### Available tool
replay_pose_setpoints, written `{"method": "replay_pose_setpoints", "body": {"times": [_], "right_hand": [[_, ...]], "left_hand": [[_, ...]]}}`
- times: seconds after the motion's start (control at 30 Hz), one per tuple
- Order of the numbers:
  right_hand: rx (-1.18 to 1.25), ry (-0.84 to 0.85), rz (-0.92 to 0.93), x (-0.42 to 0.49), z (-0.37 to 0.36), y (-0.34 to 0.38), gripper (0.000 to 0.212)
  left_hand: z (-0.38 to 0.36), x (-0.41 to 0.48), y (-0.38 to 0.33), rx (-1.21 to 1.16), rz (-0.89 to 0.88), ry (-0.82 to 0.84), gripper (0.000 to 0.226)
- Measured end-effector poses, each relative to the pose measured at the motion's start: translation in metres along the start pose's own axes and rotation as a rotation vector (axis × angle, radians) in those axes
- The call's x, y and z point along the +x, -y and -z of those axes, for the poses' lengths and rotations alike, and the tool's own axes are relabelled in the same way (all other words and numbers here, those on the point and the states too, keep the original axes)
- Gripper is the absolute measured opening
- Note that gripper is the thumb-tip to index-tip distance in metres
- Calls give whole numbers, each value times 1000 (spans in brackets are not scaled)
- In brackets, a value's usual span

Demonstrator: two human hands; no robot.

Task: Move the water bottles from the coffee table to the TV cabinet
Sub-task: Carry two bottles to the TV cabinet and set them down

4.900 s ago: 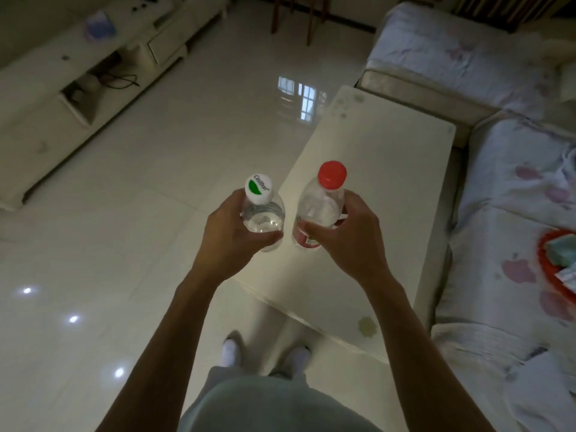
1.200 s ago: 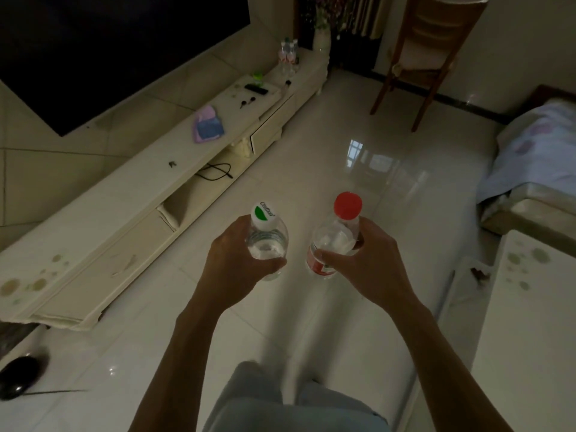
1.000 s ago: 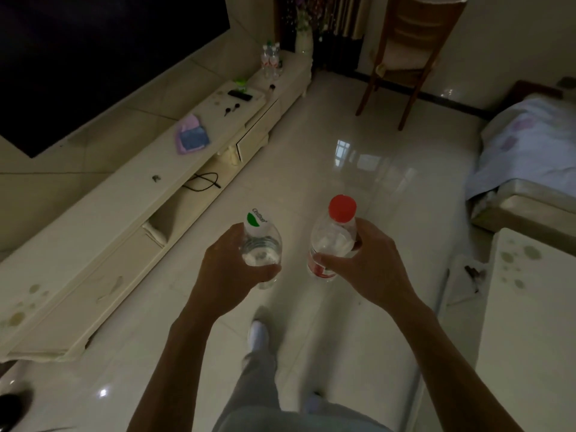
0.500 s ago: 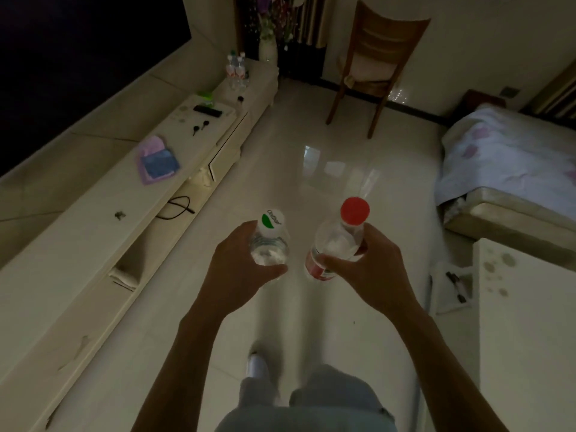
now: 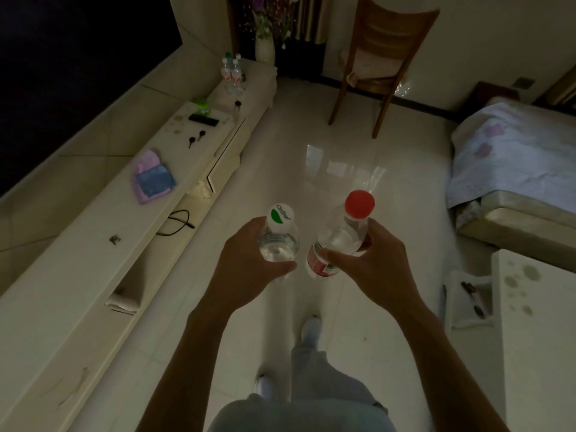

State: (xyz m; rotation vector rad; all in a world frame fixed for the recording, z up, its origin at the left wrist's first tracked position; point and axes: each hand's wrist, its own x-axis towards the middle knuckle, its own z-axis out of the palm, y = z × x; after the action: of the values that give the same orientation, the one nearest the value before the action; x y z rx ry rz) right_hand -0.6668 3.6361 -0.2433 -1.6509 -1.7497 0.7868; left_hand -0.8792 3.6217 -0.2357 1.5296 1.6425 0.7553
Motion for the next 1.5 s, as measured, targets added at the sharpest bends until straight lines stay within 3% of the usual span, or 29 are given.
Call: {"method": "replay_pose_setpoints", "body": {"times": [0.5, 0.83, 1.13, 1.5], "right_hand": [[2, -18, 79, 168, 61, -46, 77], [6, 6, 66, 245, 68, -66, 82], [-6, -35, 40, 344, 58, -56, 73], [-23, -98, -2, 467, 50, -33, 79]], "left_hand": [[-36, 161, -78, 24, 11, -38, 61], [-42, 238, -87, 46, 34, -14, 61], [-29, 346, -86, 23, 23, 36, 63], [14, 488, -96, -13, -40, 85, 68]]}}
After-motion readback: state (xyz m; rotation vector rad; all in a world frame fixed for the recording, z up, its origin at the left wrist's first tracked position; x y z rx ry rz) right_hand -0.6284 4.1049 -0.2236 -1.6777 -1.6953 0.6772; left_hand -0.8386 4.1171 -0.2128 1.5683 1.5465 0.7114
